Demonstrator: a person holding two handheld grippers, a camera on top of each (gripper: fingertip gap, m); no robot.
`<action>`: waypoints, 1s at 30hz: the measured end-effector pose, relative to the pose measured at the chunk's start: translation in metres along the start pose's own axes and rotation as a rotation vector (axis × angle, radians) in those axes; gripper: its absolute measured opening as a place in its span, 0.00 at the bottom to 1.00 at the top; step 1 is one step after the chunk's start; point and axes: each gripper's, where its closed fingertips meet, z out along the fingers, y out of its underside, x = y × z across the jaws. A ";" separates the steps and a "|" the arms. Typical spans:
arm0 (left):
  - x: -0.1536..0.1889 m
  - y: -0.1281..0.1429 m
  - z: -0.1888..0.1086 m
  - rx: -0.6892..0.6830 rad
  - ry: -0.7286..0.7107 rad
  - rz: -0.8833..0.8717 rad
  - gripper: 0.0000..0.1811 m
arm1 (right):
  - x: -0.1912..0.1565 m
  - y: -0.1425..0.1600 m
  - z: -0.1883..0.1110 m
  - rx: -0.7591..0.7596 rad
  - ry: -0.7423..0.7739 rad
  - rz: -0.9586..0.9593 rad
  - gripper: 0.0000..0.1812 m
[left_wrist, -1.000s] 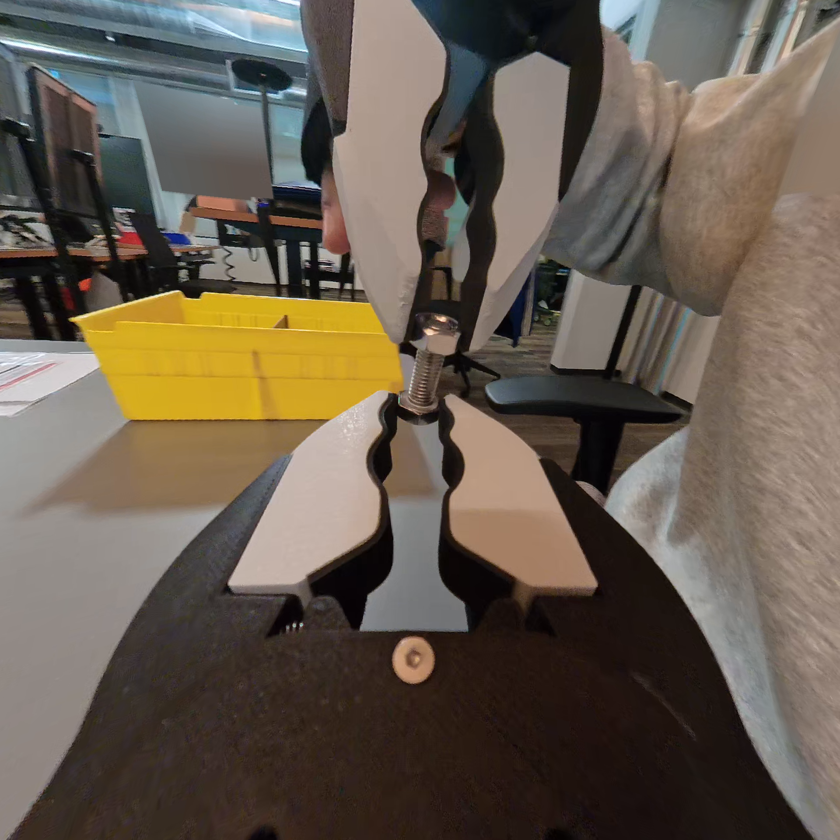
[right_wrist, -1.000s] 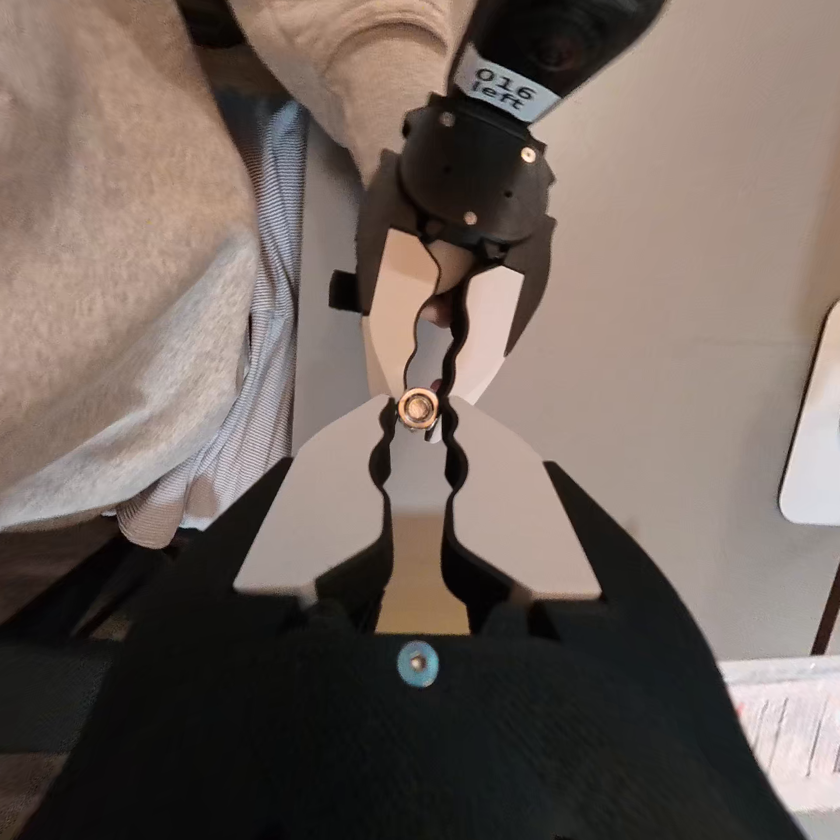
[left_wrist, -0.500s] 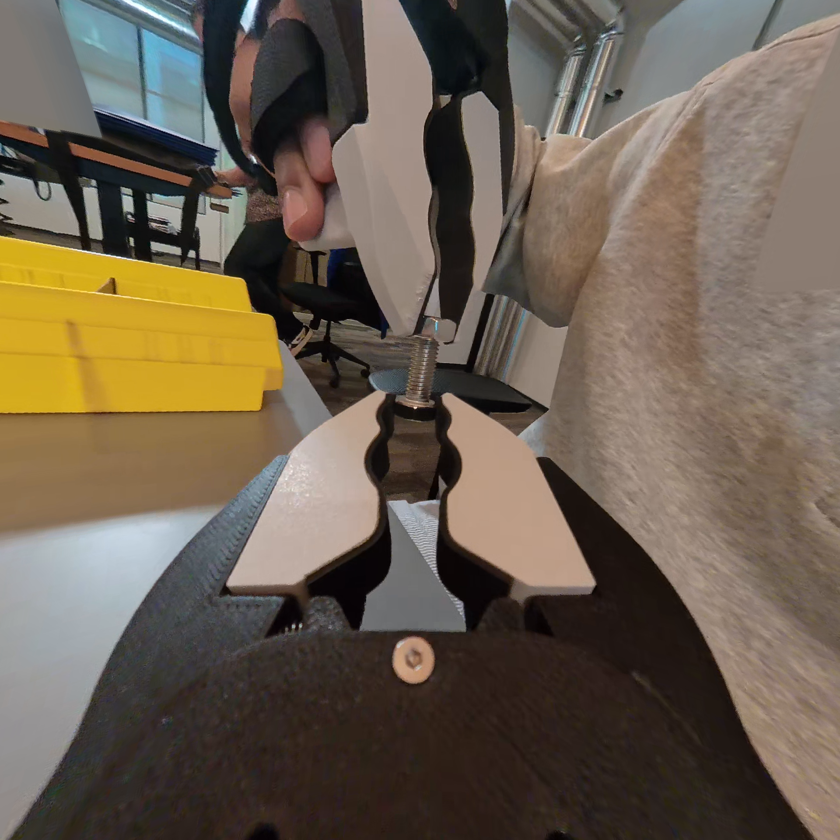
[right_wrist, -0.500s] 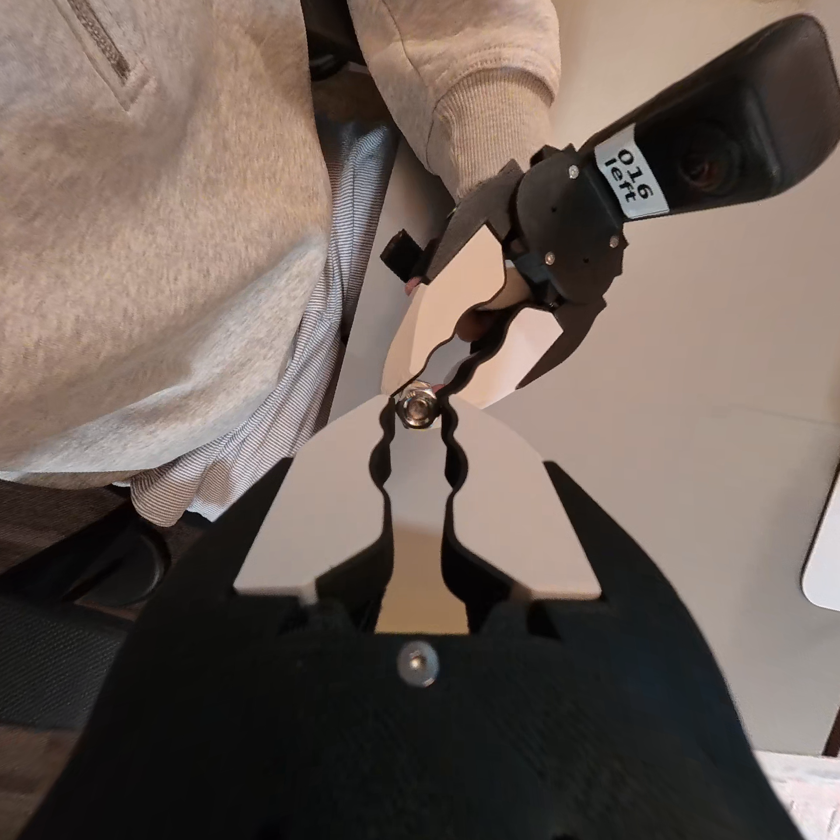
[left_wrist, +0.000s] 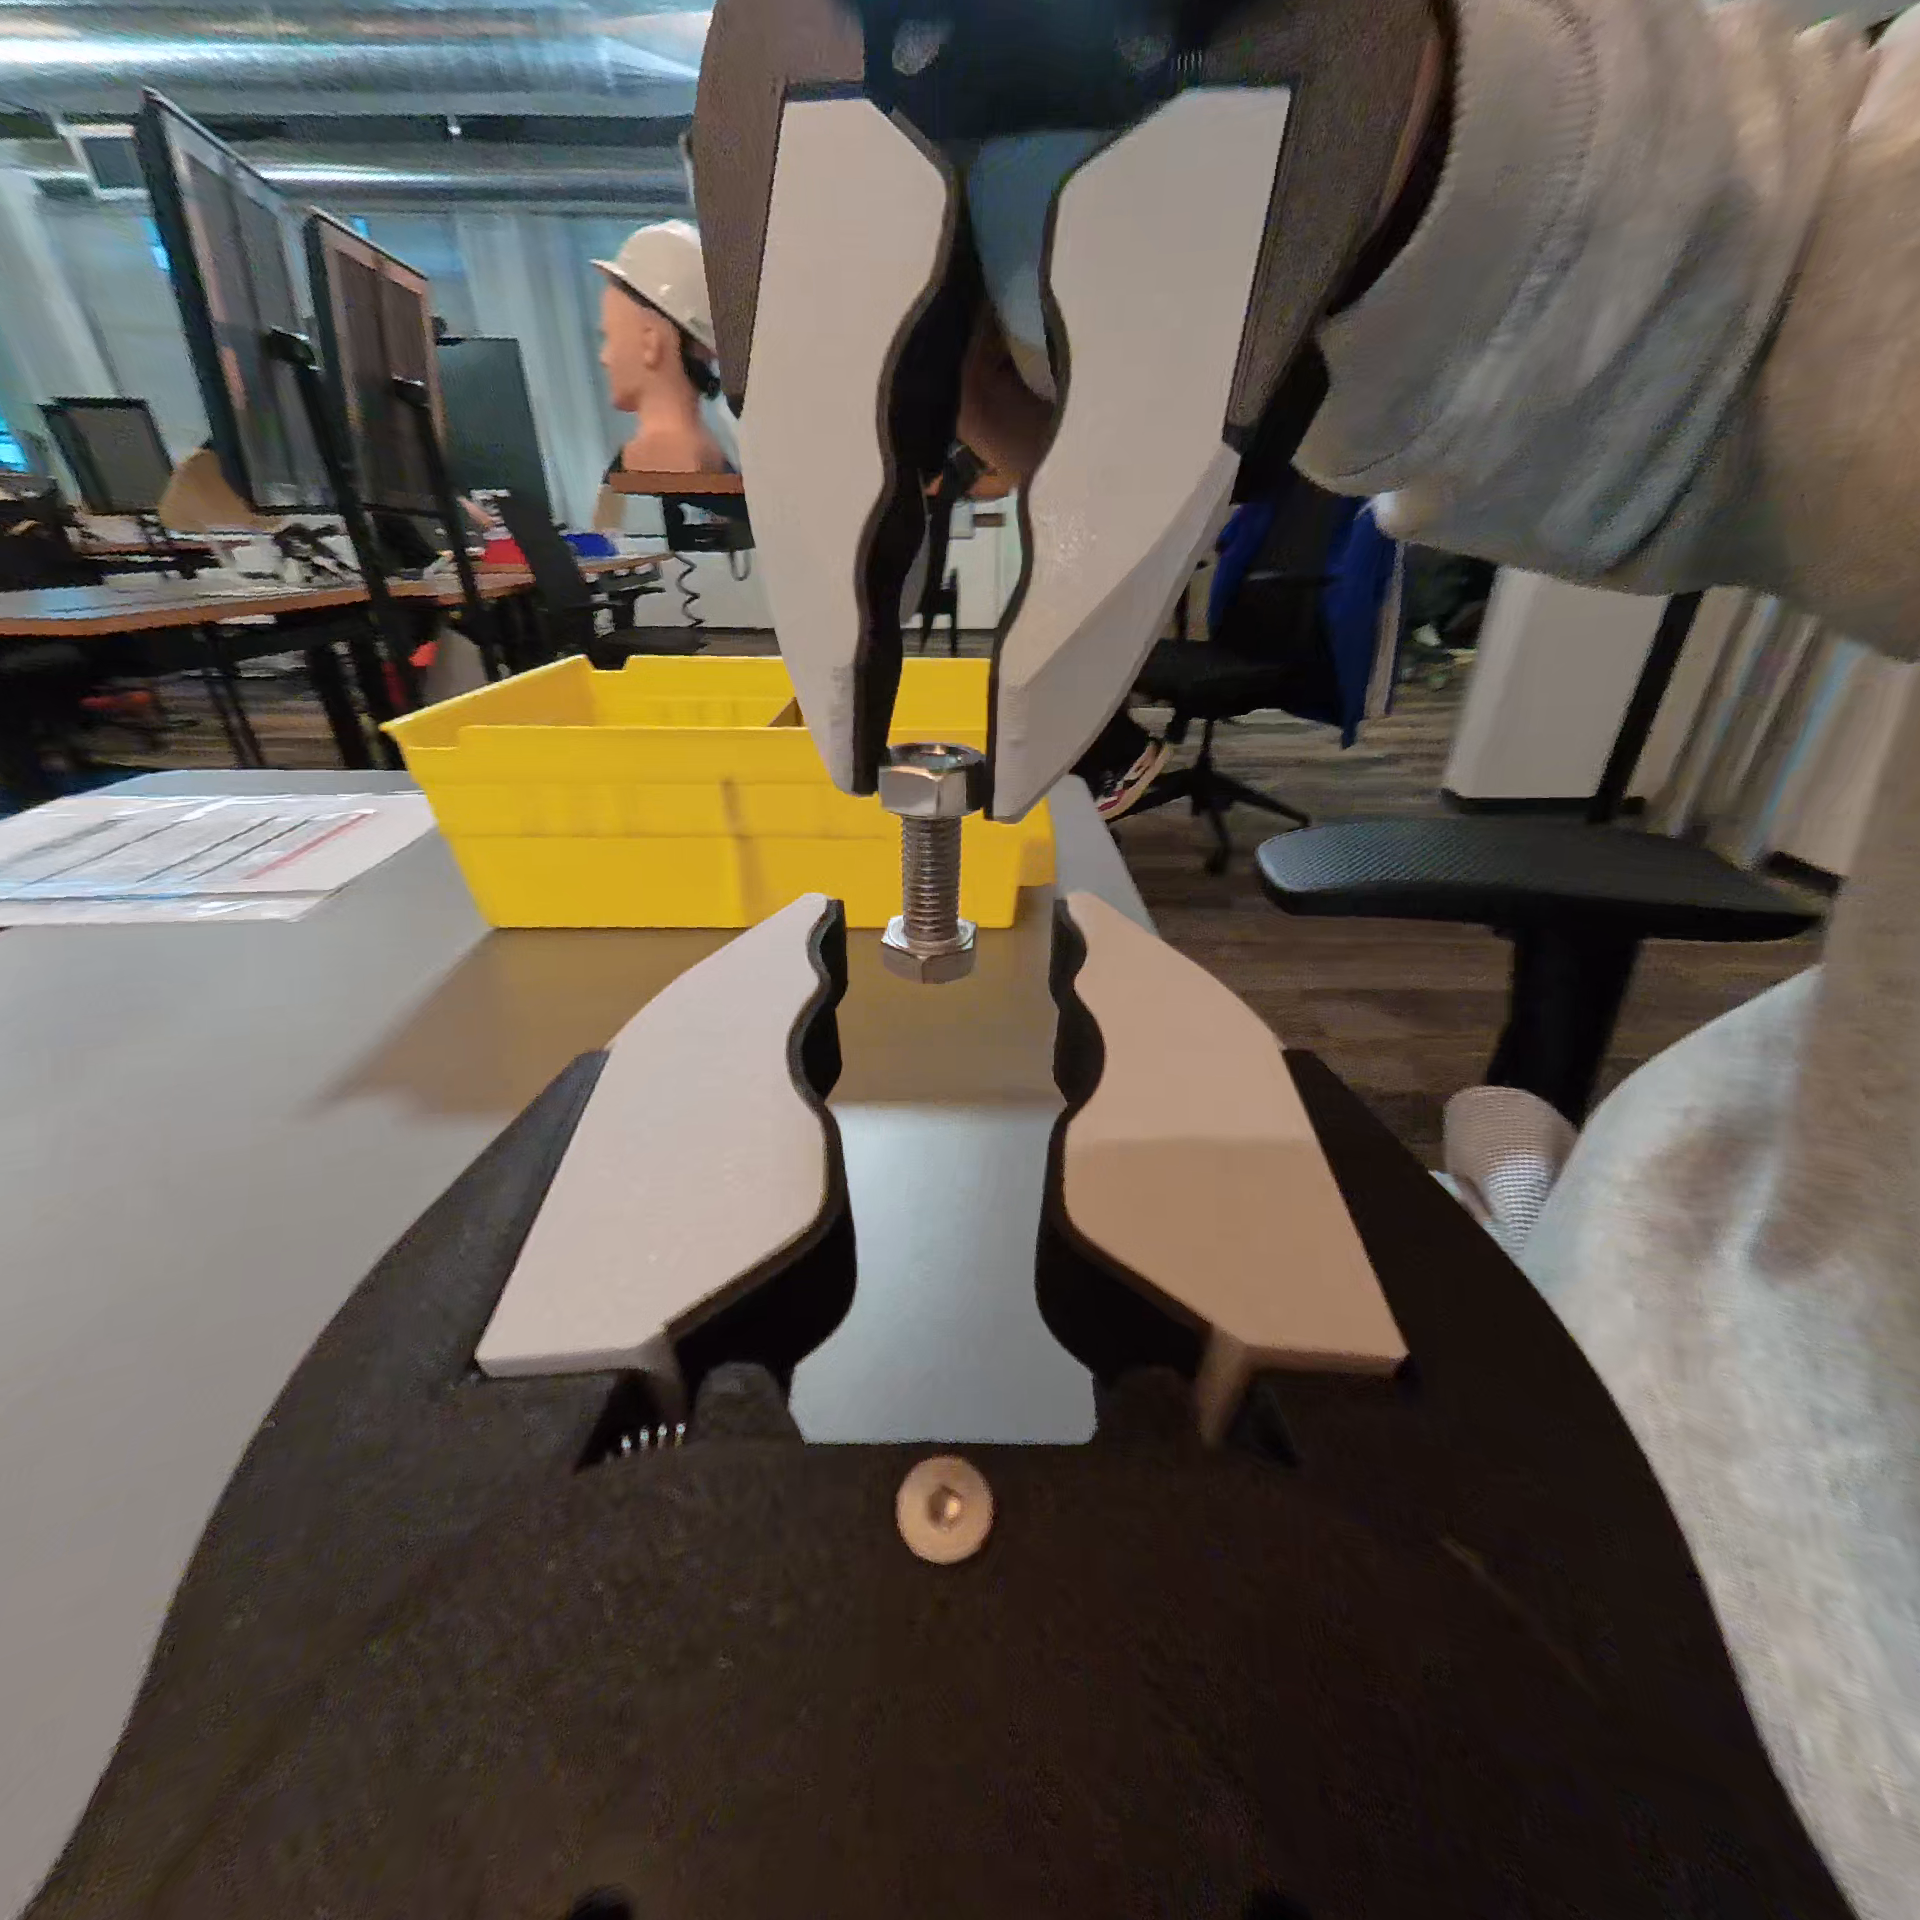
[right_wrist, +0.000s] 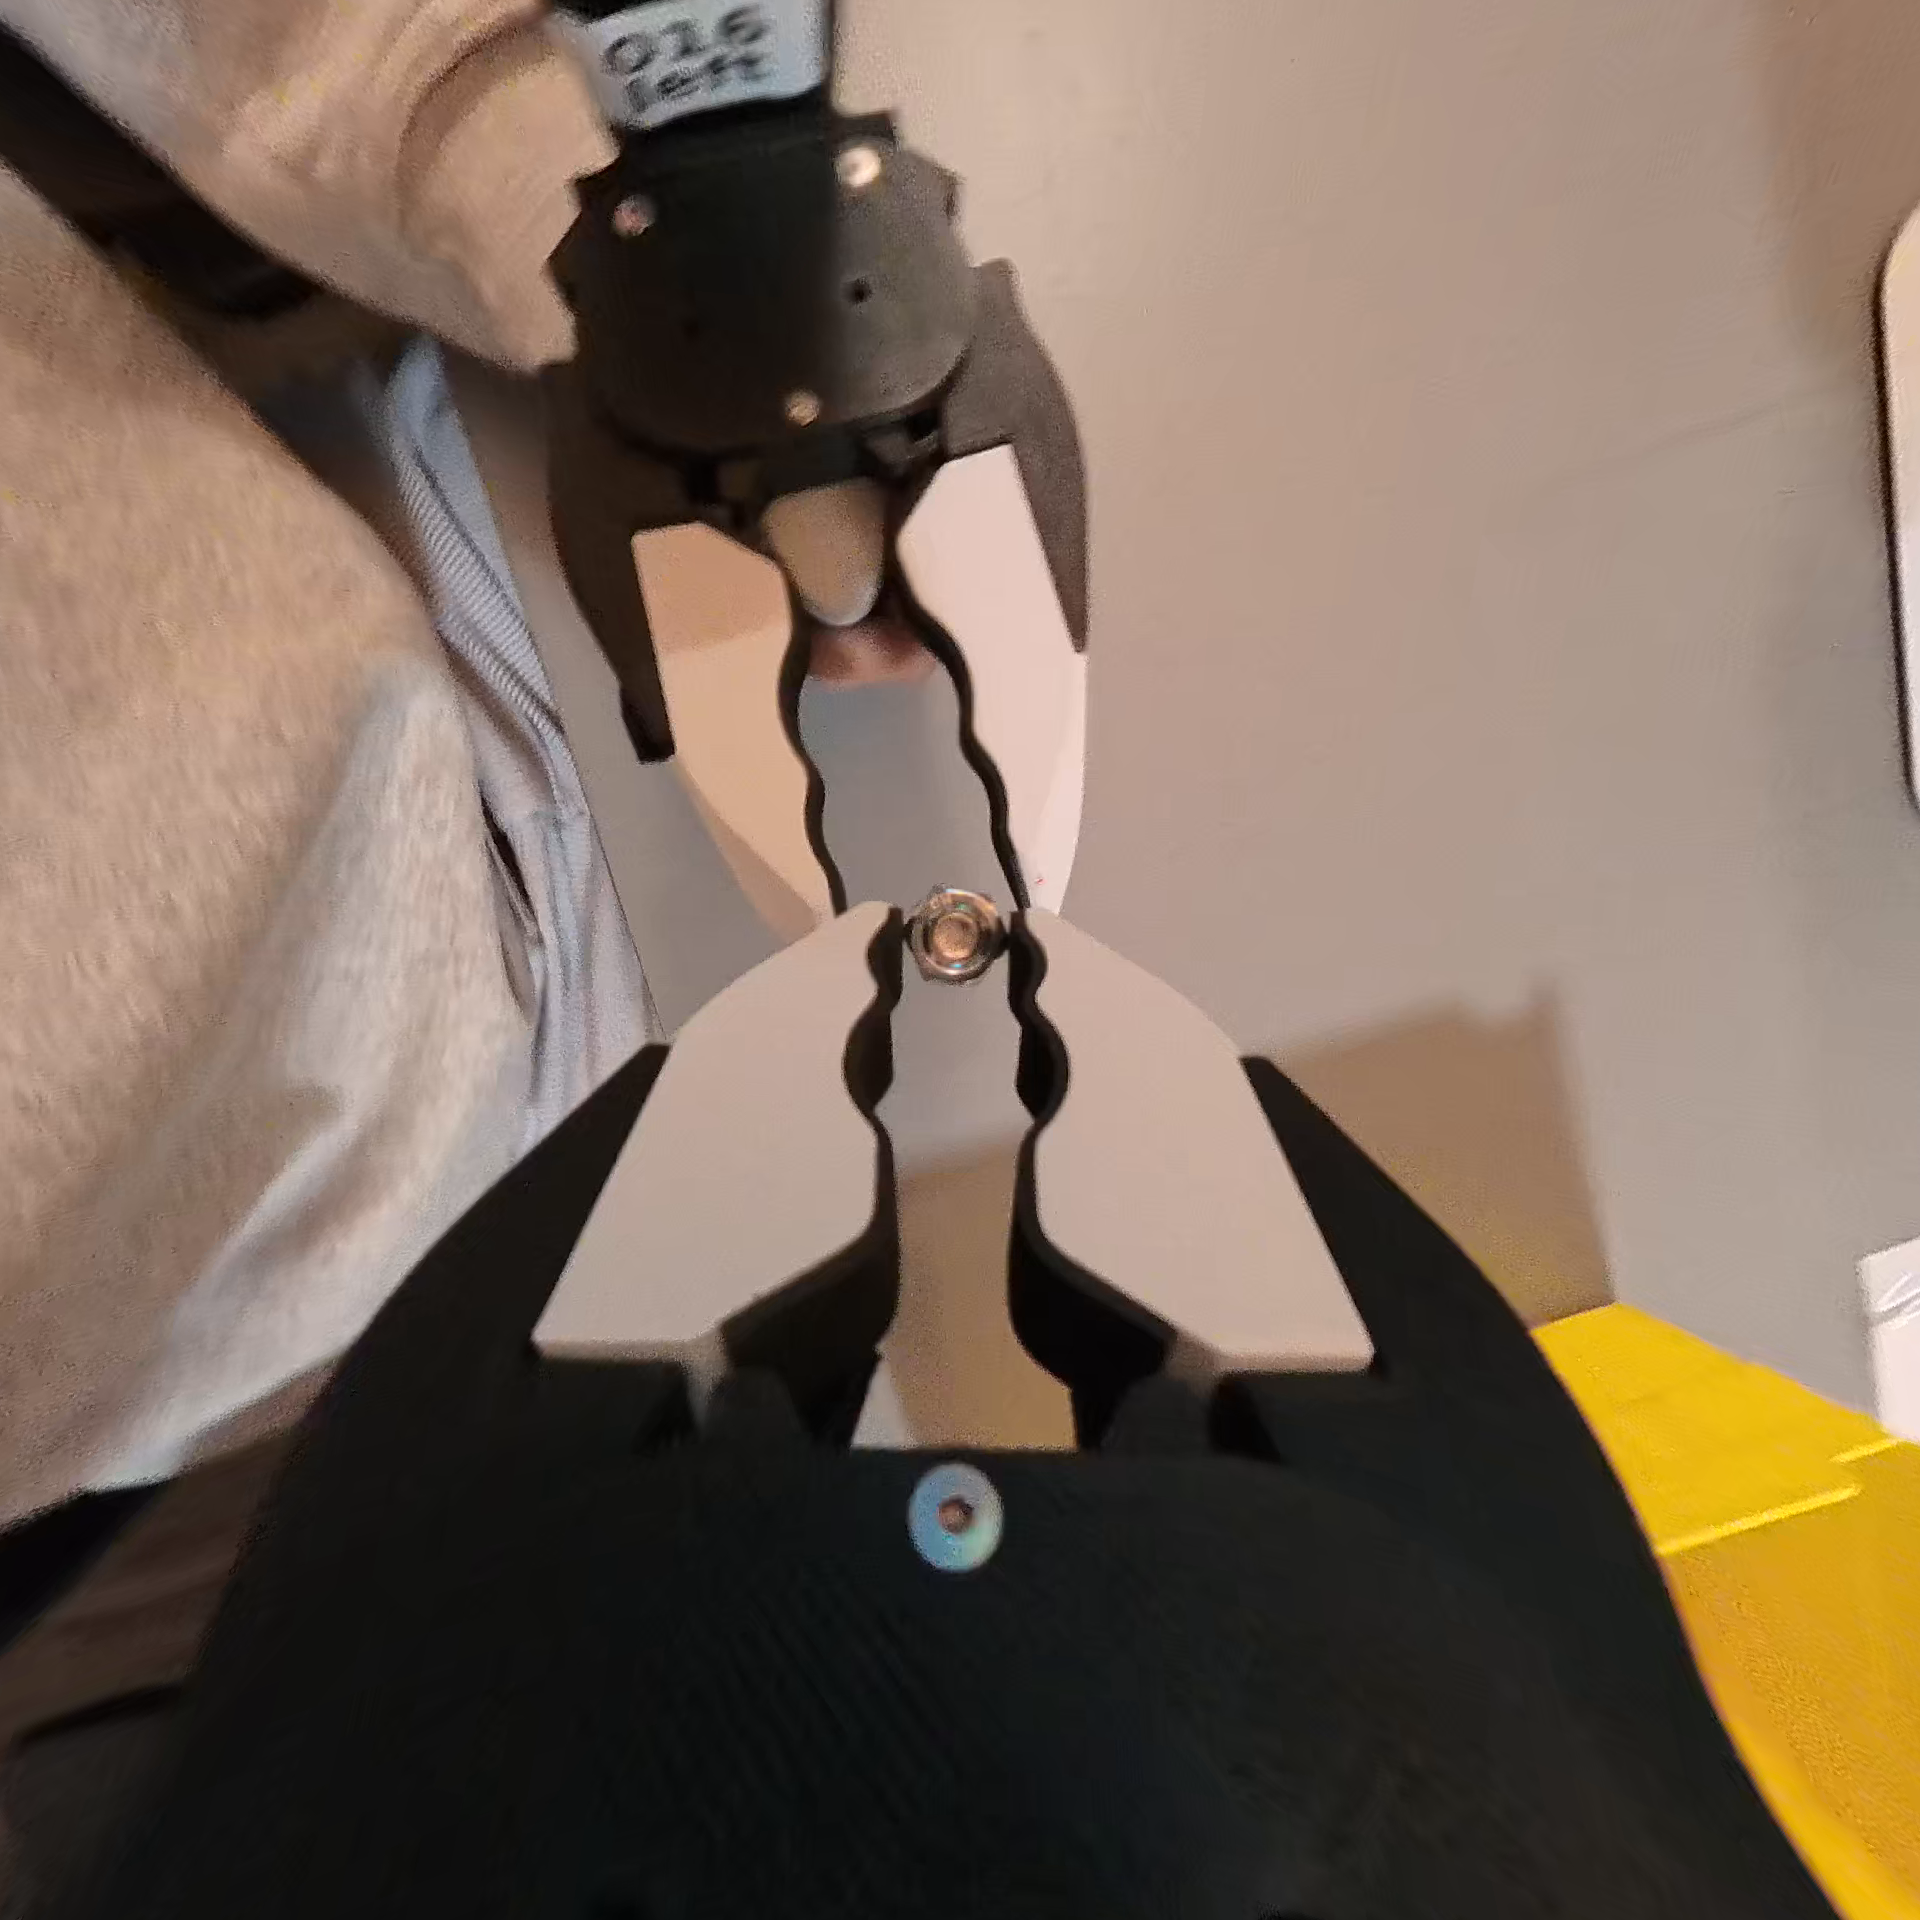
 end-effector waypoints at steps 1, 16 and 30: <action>-0.002 0.001 0.000 -0.008 -0.018 0.004 0.20 | 0.002 -0.001 0.001 0.005 0.002 0.051 0.11; 0.001 0.002 0.001 -0.018 0.023 -0.060 0.10 | -0.006 0.000 0.002 -0.015 -0.071 -0.162 0.11; 0.009 0.006 0.003 -0.044 0.076 -0.077 0.10 | -0.013 0.008 -0.002 -0.053 -0.039 -0.273 0.16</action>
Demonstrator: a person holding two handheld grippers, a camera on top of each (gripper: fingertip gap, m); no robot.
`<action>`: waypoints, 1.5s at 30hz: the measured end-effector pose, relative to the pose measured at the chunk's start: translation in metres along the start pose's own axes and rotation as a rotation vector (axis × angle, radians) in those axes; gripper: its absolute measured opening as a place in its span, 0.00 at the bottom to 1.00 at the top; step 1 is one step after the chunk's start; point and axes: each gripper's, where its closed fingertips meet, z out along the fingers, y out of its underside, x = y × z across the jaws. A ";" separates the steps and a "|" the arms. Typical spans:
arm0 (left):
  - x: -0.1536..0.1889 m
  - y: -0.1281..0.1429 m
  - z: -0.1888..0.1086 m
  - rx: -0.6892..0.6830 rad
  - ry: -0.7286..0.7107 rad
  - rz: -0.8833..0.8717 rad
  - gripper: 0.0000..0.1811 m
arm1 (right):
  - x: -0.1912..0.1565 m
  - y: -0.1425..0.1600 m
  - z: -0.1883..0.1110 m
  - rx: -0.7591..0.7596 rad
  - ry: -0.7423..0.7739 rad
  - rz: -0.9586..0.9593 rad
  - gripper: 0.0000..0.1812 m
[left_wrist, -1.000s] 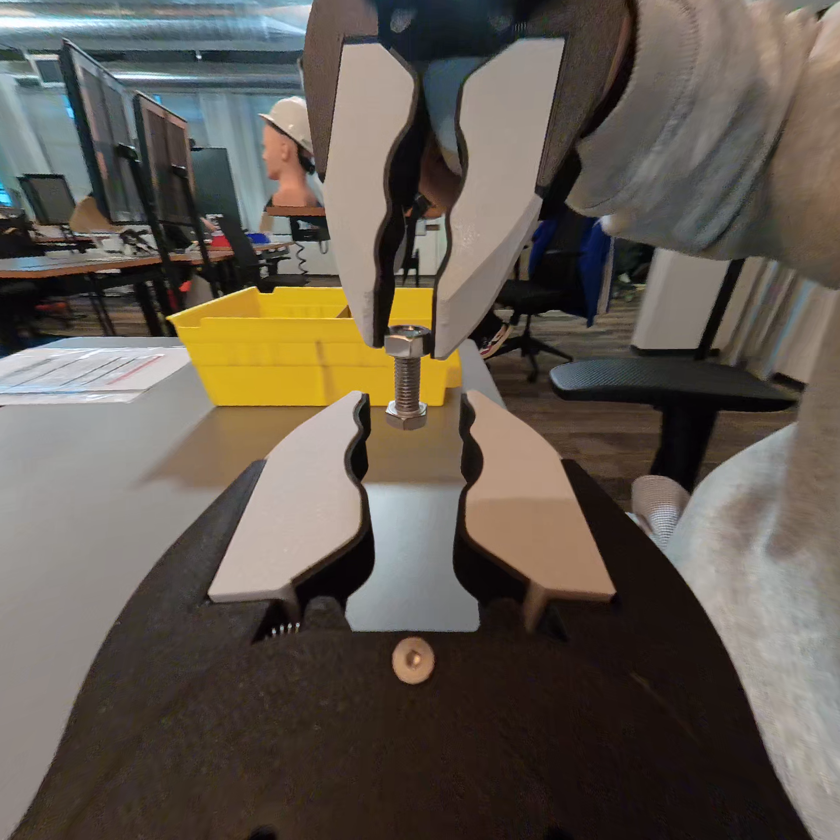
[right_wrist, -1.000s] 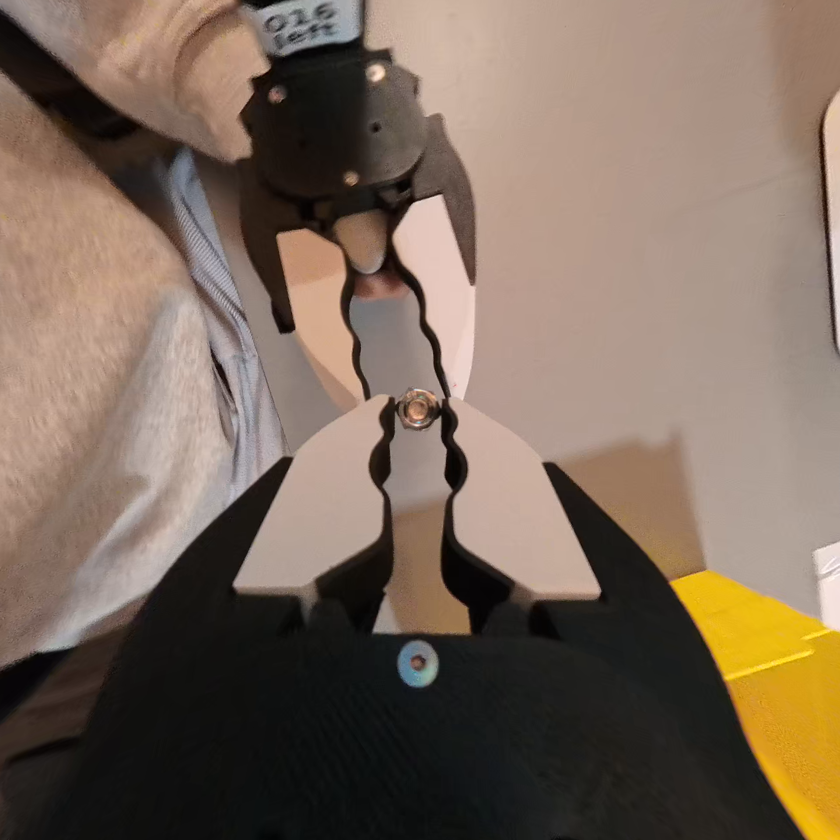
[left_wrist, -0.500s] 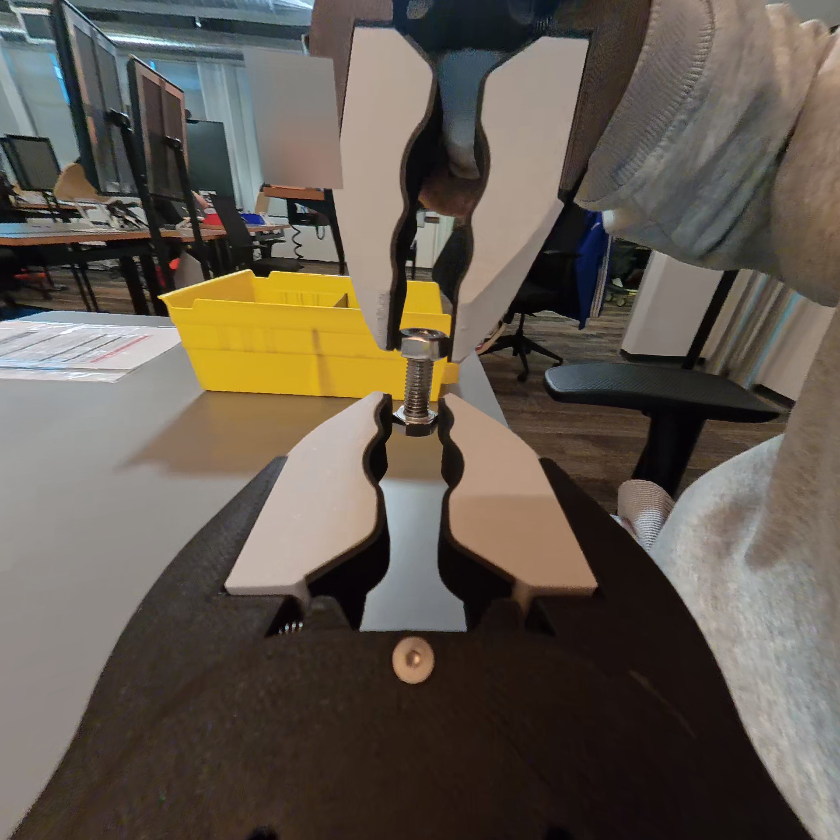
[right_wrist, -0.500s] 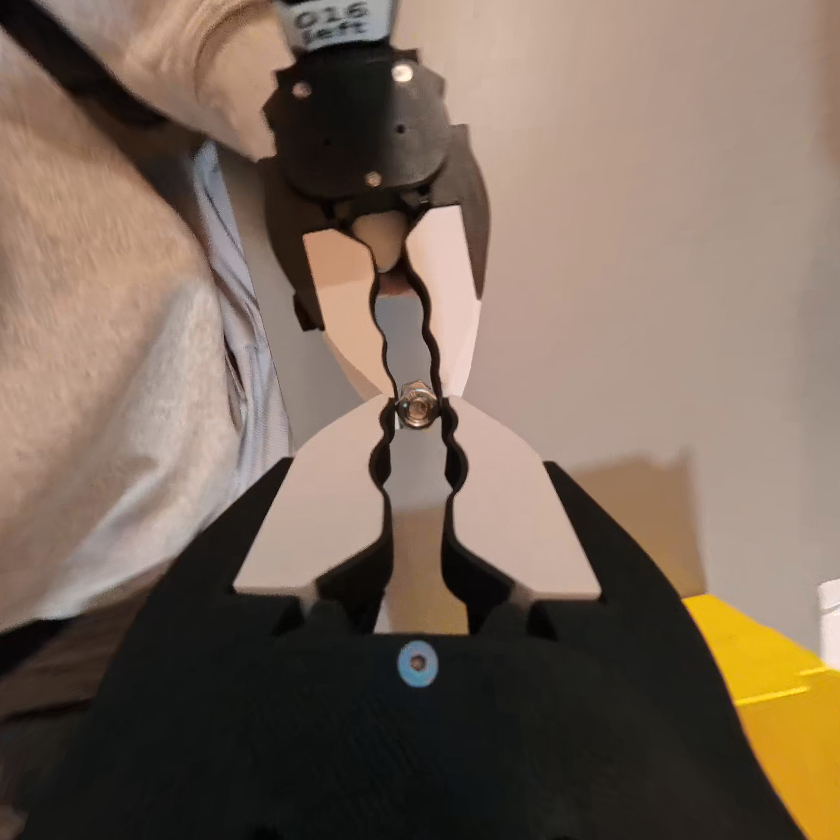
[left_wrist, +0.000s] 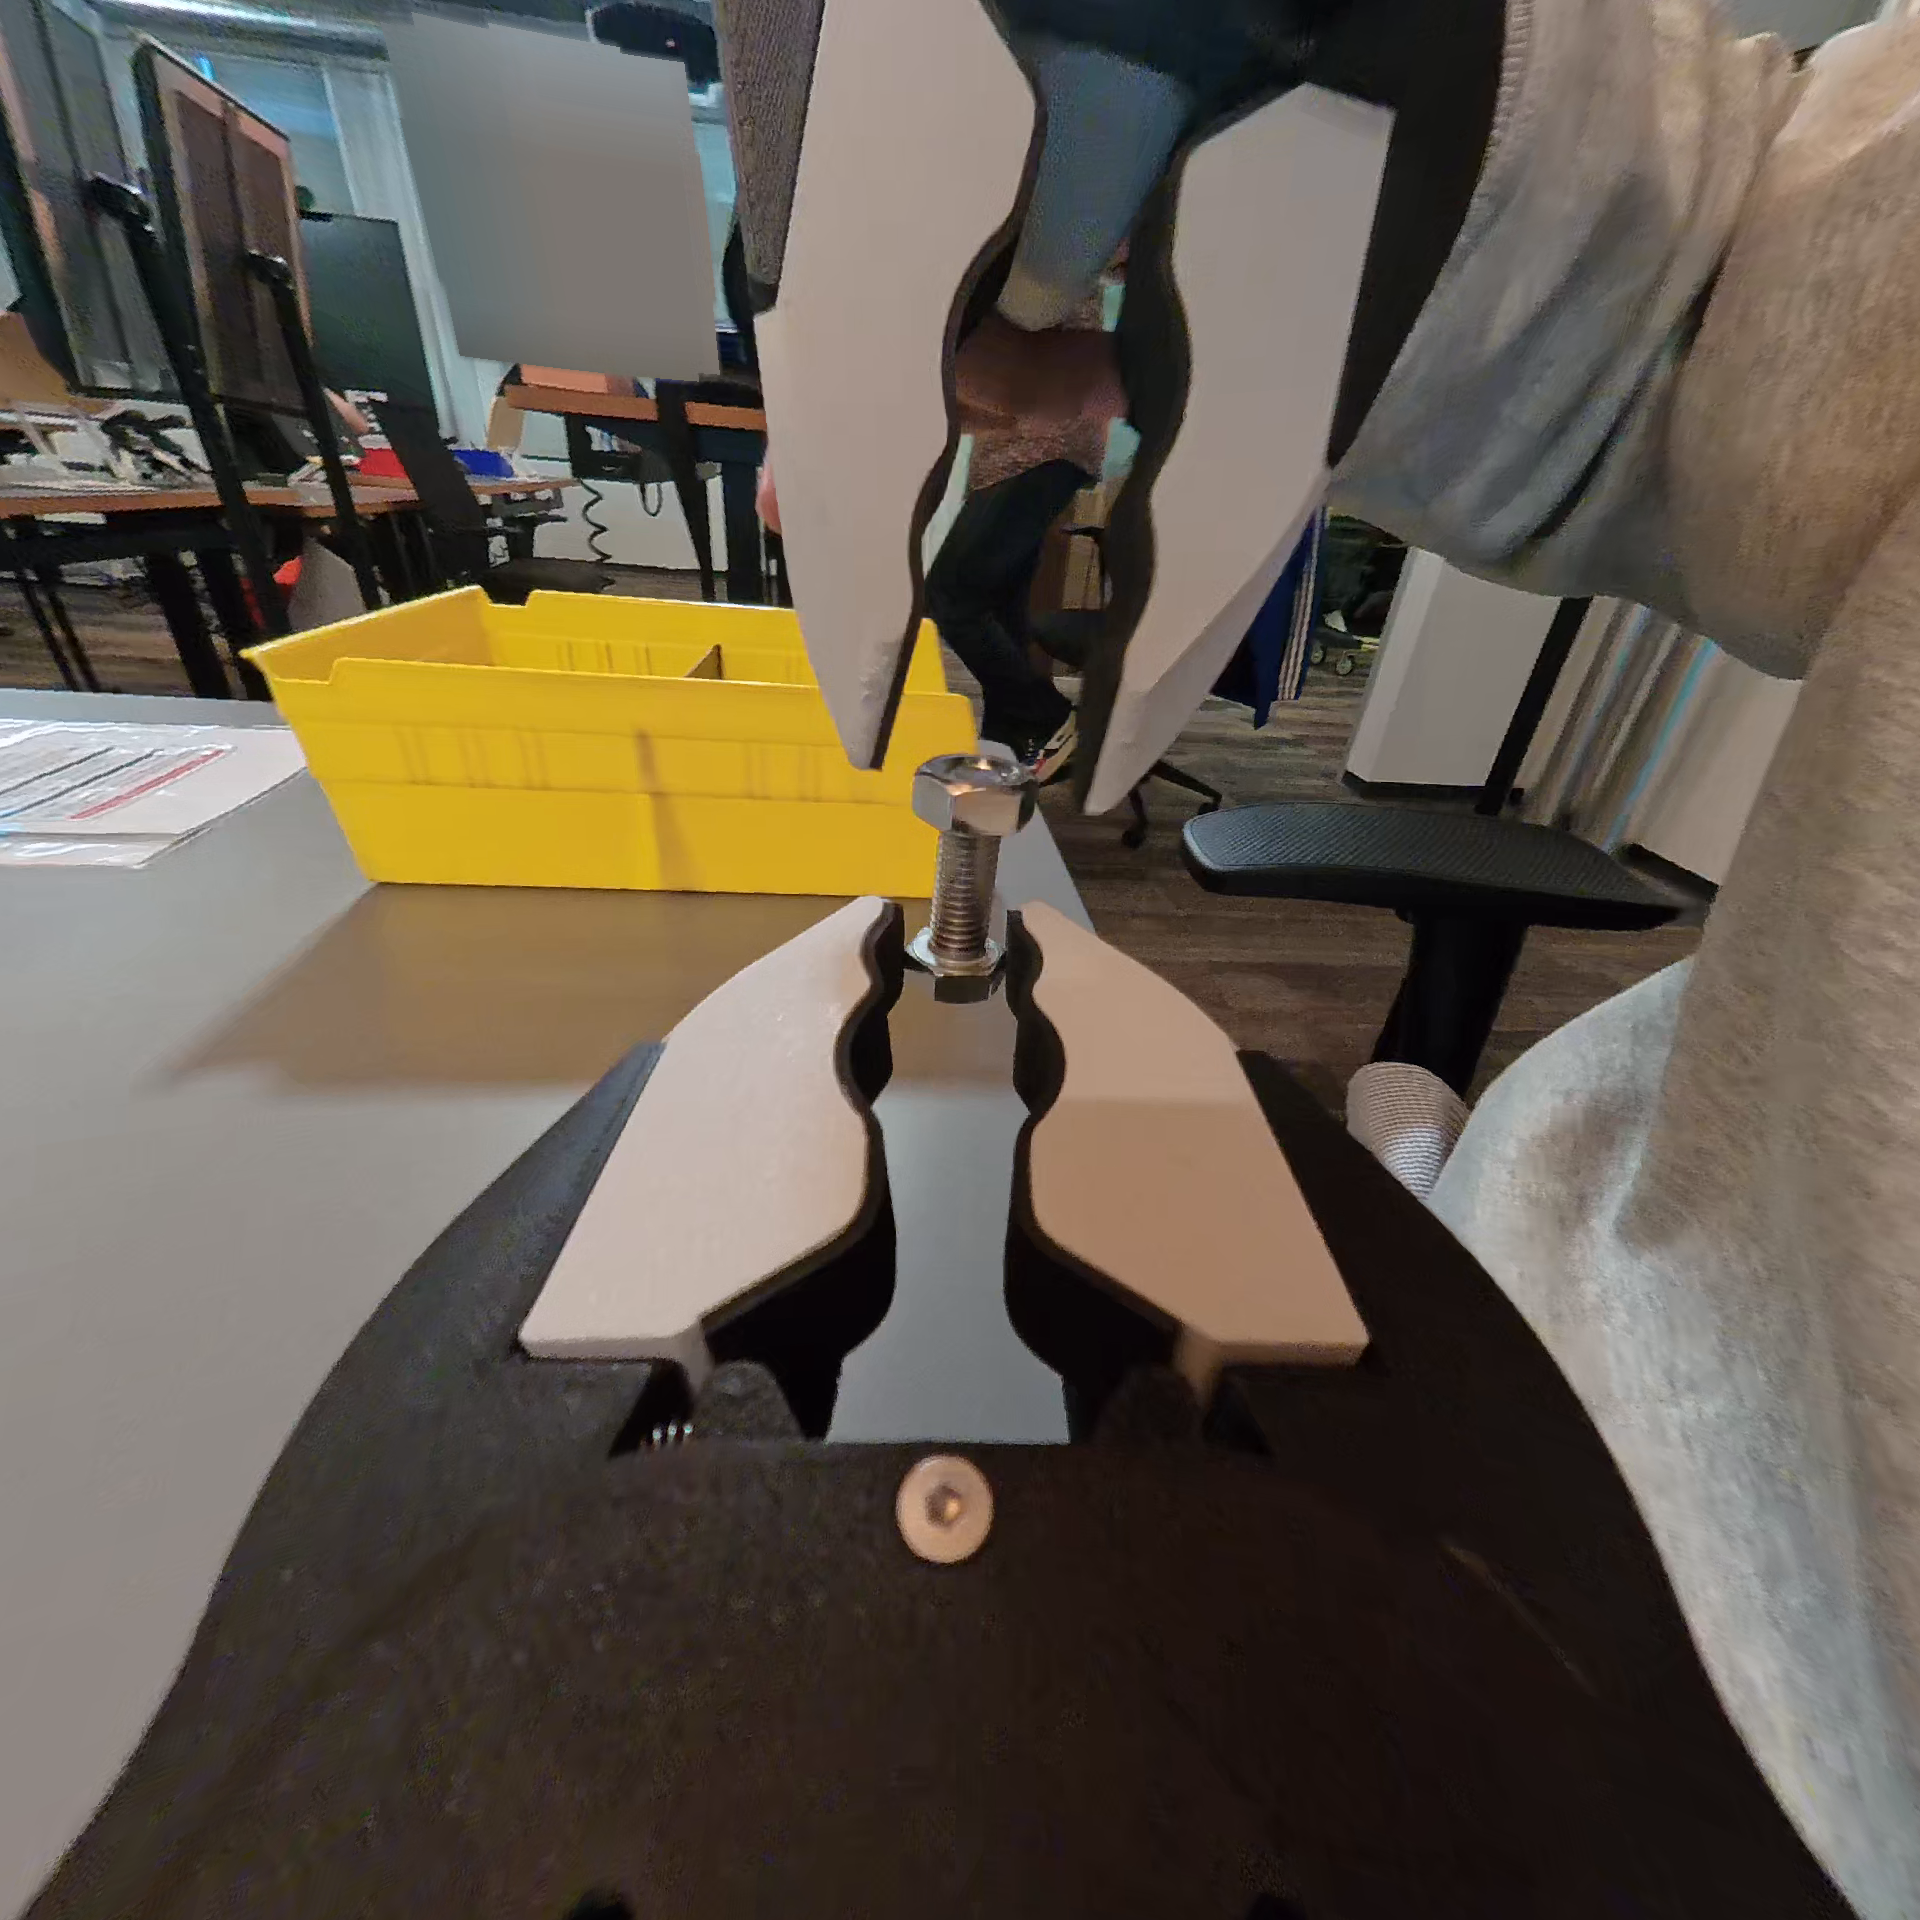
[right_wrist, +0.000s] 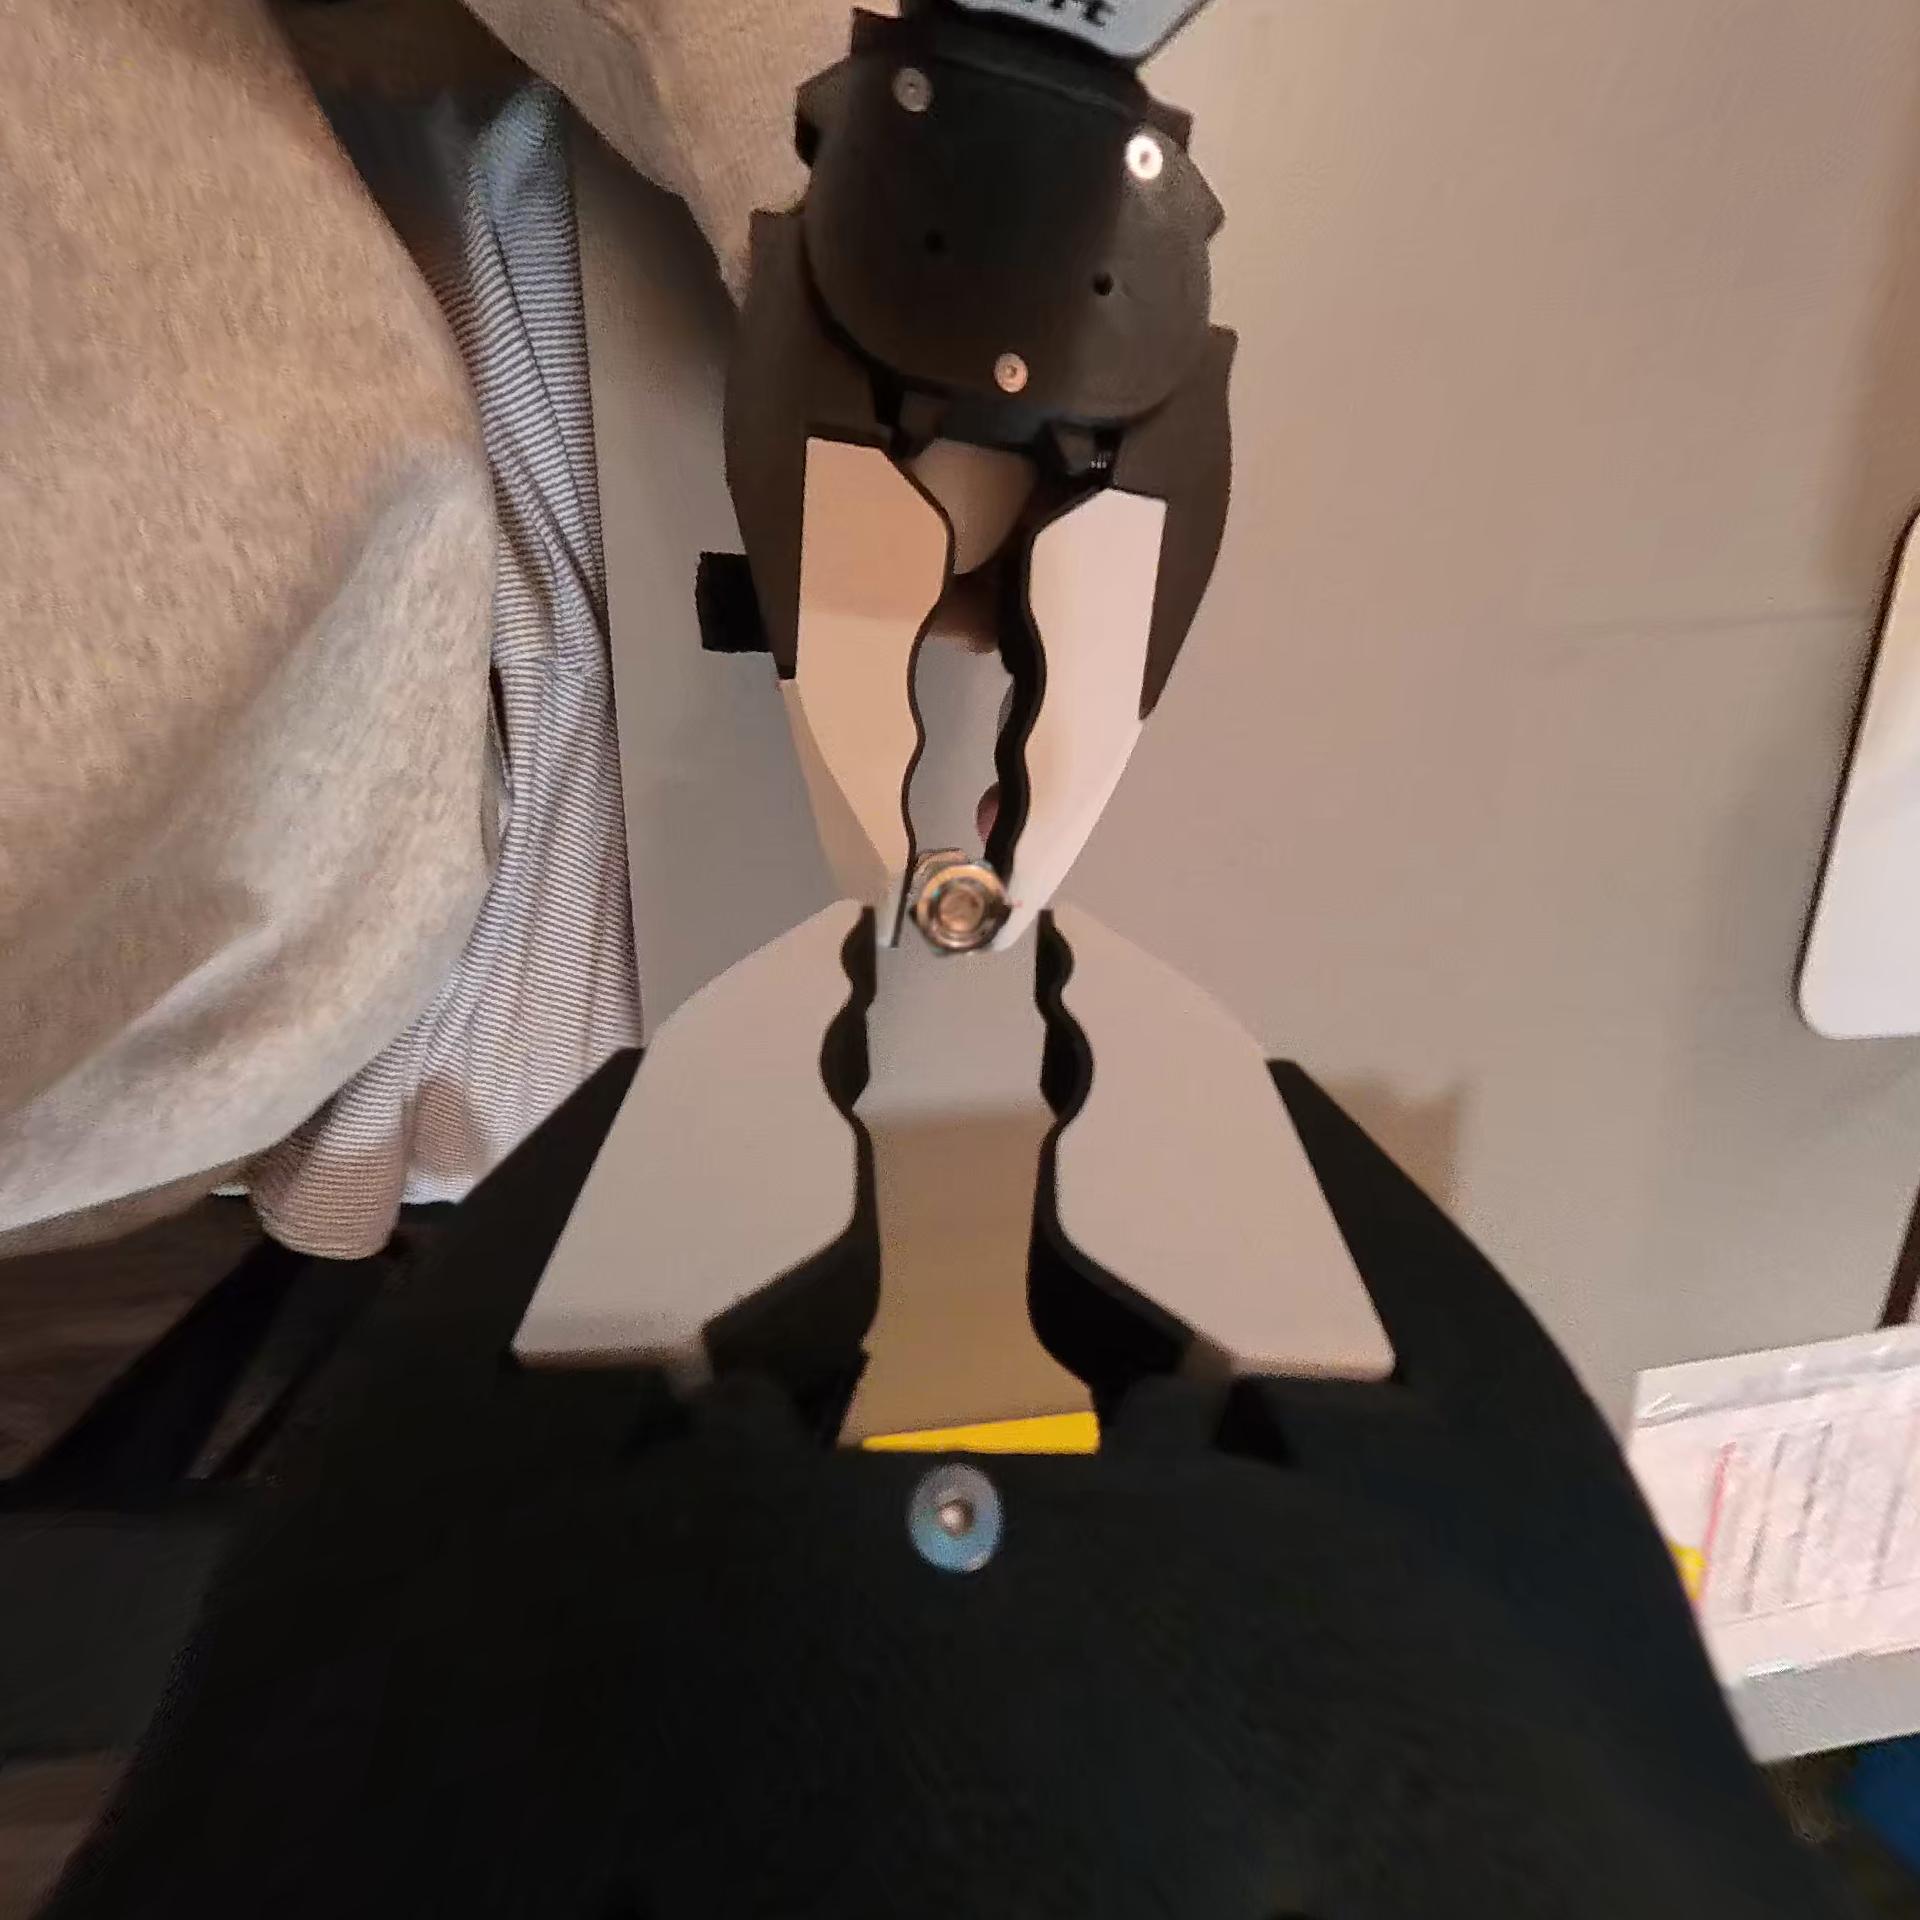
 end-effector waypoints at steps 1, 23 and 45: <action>-0.002 0.001 0.000 -0.004 -0.013 -0.002 0.10 | 0.001 0.001 -0.001 -0.008 -0.002 0.041 0.19; -0.026 0.002 -0.004 -0.045 -0.229 0.065 0.10 | 0.022 0.001 0.012 -0.013 0.005 0.531 0.11; -0.005 0.003 0.002 -0.037 -0.111 0.081 0.10 | 0.002 0.001 0.009 -0.030 0.062 -0.102 0.10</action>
